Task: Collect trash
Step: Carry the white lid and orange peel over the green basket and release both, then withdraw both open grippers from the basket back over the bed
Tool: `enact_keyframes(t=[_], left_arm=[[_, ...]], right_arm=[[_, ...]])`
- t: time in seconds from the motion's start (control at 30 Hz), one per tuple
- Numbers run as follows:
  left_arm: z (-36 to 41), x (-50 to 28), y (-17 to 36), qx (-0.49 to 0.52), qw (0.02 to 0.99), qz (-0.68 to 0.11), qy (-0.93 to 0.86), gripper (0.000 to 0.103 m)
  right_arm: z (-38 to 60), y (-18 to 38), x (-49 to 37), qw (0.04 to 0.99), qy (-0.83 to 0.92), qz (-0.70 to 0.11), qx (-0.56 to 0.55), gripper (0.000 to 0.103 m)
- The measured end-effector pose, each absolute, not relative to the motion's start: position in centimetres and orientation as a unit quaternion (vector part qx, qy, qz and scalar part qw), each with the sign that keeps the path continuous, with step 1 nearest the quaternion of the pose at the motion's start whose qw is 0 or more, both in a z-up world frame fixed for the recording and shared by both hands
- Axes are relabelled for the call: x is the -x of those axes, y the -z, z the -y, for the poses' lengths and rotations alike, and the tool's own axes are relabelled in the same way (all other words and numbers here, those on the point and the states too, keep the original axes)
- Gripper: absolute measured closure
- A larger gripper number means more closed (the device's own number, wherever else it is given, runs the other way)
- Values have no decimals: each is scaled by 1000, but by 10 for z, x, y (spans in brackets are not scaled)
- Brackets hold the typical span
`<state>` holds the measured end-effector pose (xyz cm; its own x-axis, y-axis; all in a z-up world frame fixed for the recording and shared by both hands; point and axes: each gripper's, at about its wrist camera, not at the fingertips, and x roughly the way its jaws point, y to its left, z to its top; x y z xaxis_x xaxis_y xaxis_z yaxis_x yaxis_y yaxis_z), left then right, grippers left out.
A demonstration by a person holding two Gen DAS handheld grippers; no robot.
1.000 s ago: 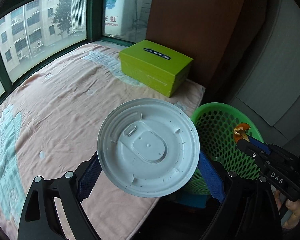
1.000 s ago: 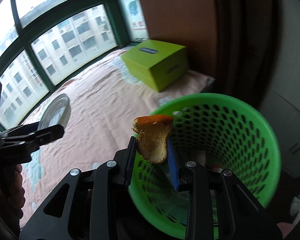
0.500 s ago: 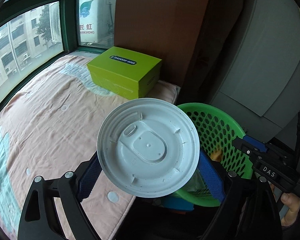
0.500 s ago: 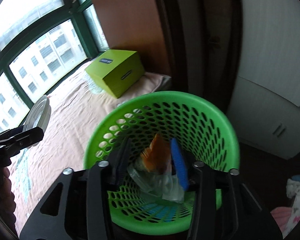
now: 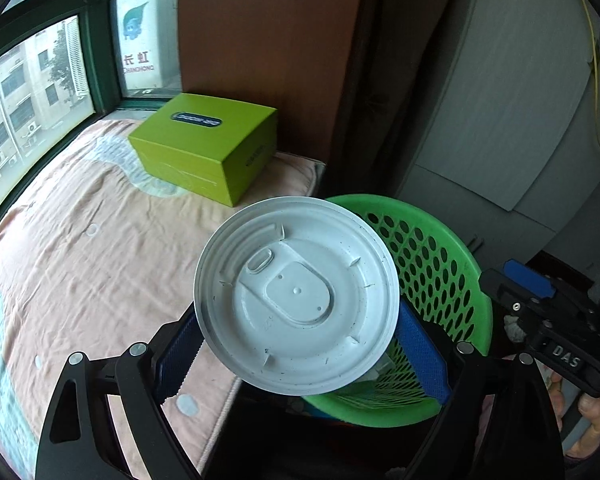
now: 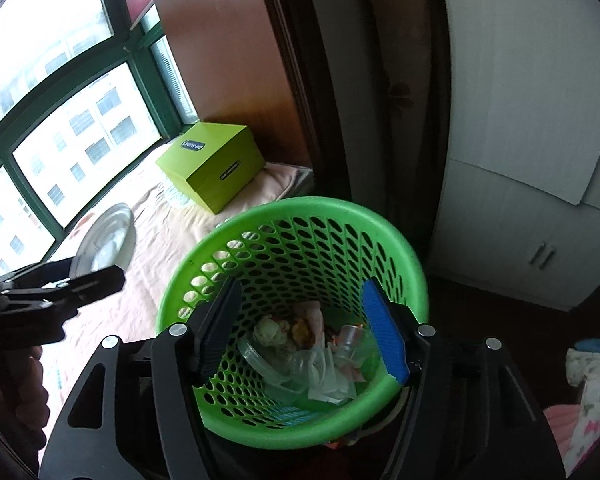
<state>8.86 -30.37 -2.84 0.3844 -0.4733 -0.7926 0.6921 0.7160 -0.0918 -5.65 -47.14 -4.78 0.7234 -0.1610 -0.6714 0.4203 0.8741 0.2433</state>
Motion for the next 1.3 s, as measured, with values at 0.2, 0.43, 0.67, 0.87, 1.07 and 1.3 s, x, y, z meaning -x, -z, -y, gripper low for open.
enact_keyframes(t=[0.2,0.43,0.67,0.87,1.07,1.3], left_arm=[[320,-81,35,-137,811,-432,370,15],[333,-78,40,-141,804,-437,379,14],[333,-77,43,-134,803,-438,381,11],[323,-81,39,-122,808,-437,376,10],[299,-88,33,-110,822,-432,353,10],[262,-98,28,-90,842,-428,314,9]], right_arm=[[475,48,60,908,163,-332,-199,37],[478,49,65,906,169,-329,-205,37],[480,50,67,906,169,-328,-209,35],[471,48,64,908,158,-329,-204,35],[457,46,55,912,141,-332,-197,32],[435,41,41,918,113,-334,-179,27]])
